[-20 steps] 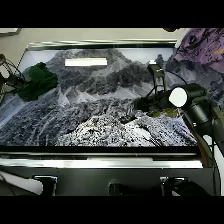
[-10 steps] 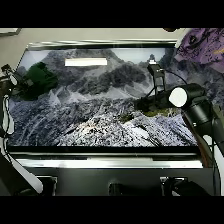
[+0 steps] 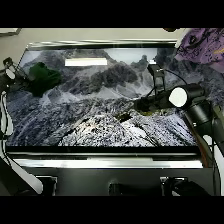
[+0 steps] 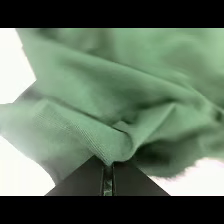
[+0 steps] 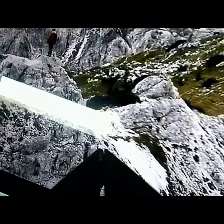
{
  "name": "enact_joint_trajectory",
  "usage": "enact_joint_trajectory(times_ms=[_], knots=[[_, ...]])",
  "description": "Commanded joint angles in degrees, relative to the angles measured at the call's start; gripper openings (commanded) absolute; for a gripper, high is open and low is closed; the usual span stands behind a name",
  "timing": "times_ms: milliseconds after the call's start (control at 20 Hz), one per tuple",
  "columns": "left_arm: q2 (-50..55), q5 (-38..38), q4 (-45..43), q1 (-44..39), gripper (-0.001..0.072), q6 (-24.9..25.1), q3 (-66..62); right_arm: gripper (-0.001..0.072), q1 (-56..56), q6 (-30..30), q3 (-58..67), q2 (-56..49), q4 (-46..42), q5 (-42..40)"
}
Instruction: Fold the clothes and pants, and hang the long-sleeved shirts on hangers.
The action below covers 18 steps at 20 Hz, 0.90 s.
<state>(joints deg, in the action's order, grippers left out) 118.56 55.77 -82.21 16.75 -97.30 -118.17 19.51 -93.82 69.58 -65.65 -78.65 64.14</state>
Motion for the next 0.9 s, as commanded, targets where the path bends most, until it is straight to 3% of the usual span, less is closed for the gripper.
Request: enact_joint_trajectory(times_ms=[0, 250, 450, 650, 800, 850], knots=[[-6.67, 10.73, 13.49, -4.11, 0.0012, 6.51, 3.5, 0.0027, 0.04, 0.0, 0.07, 0.04, 0.0, 0.02], [-27.21, 15.72, 12.59, -15.61, 0.0012, 2.05, 25.53, 0.0027, 0.04, 0.0, 0.07, 0.04, 0.0, 0.02], [-47.04, 15.15, 12.85, -28.22, 0.0012, -6.91, 48.28, 0.0027, 0.04, 0.0, 0.07, 0.04, 0.0, 0.02], [-53.99, 6.54, 14.19, -45.92, 0.0014, -17.68, 61.02, 0.0027, 0.04, 0.0, 0.07, 0.04, 0.02, 0.02], [-49.9, -5.73, 15.23, -57.92, 0.0019, -20.72, 62.2, 0.0027, 0.04, 0.0, 0.07, 0.04, 0.0, 0.02], [-48.22, -8.37, 15.19, -59.89, 0.0074, -22.67, 62.2, 0.0027, 0.04, 0.0, 0.07, 0.04, 0.0, 0.0]])
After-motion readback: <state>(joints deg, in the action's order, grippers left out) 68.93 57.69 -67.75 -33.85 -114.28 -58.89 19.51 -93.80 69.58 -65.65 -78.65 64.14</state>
